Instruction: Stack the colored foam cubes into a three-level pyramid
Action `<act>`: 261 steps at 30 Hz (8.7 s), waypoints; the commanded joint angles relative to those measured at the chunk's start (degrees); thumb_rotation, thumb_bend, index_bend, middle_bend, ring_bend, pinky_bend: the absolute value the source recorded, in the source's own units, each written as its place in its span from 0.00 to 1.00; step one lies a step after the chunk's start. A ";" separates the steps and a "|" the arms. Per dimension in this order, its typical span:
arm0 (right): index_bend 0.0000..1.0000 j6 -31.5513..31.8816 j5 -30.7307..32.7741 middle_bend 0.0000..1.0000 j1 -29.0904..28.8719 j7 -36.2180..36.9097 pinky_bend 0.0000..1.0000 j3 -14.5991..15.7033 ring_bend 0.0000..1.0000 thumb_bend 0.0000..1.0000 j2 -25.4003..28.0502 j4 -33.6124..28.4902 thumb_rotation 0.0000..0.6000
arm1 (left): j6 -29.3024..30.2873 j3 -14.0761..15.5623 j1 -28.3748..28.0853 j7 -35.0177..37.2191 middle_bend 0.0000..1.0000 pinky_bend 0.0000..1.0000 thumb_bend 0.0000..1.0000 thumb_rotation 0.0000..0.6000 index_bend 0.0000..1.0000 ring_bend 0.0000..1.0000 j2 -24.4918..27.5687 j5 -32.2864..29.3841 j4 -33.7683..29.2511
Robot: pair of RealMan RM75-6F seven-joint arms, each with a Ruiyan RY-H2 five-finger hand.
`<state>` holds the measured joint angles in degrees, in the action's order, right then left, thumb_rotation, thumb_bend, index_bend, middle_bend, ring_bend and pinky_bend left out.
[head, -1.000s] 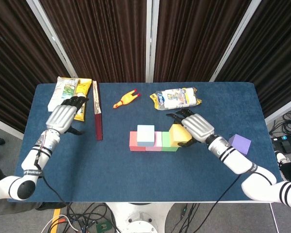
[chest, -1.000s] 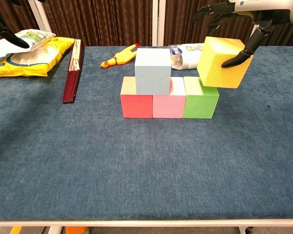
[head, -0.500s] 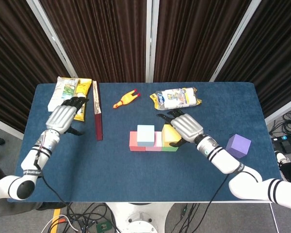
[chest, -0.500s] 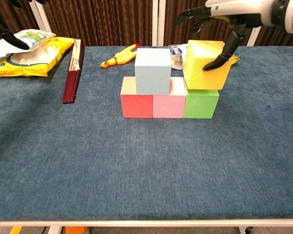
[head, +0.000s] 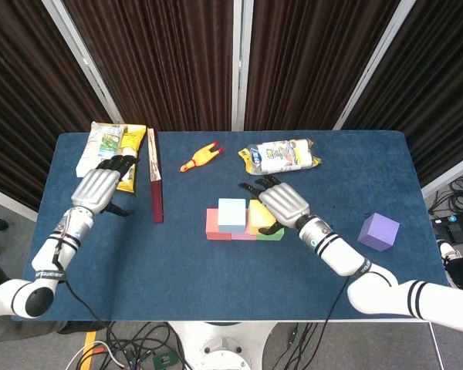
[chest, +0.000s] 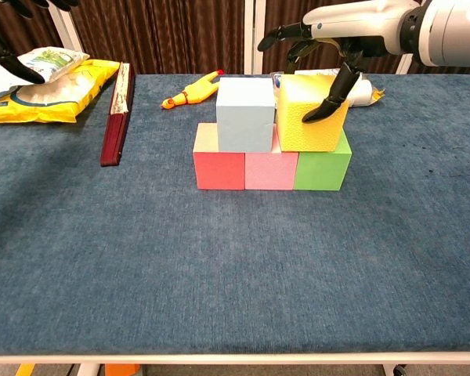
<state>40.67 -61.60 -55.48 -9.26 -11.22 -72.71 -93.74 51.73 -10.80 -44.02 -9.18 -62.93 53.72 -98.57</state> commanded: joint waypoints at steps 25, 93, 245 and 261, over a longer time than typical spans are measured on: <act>0.03 -0.06 3.27 0.35 -2.19 -2.43 0.03 0.41 0.09 0.08 -1.67 1.03 1.00 | -1.28 -0.18 0.20 0.88 0.06 0.12 0.06 1.00 0.09 0.00 -0.53 0.45 1.32; 0.00 12.03 -29.91 0.06 22.97 11.77 0.00 16.77 0.00 0.00 14.06 20.59 1.00 | 17.29 3.79 19.63 2.12 0.06 0.10 0.07 1.00 0.09 0.00 2.38 6.50 2.94; 0.08 8.55 -39.24 0.16 -7.02 29.65 0.00 6.64 0.00 0.08 4.64 16.34 1.00 | 14.18 0.05 25.67 11.82 0.05 0.10 0.06 1.00 0.09 0.00 7.02 8.20 -0.51; 0.16 6.41 -35.71 0.21 -9.66 28.17 0.00 5.07 0.00 0.13 2.76 17.53 1.00 | 14.35 -0.01 25.98 12.22 0.05 0.10 0.06 1.00 0.09 0.00 7.04 8.18 -0.24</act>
<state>47.26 -97.45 -64.99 19.04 -6.07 -69.84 -76.22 66.08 -10.82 -18.05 3.04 -55.90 61.89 -98.81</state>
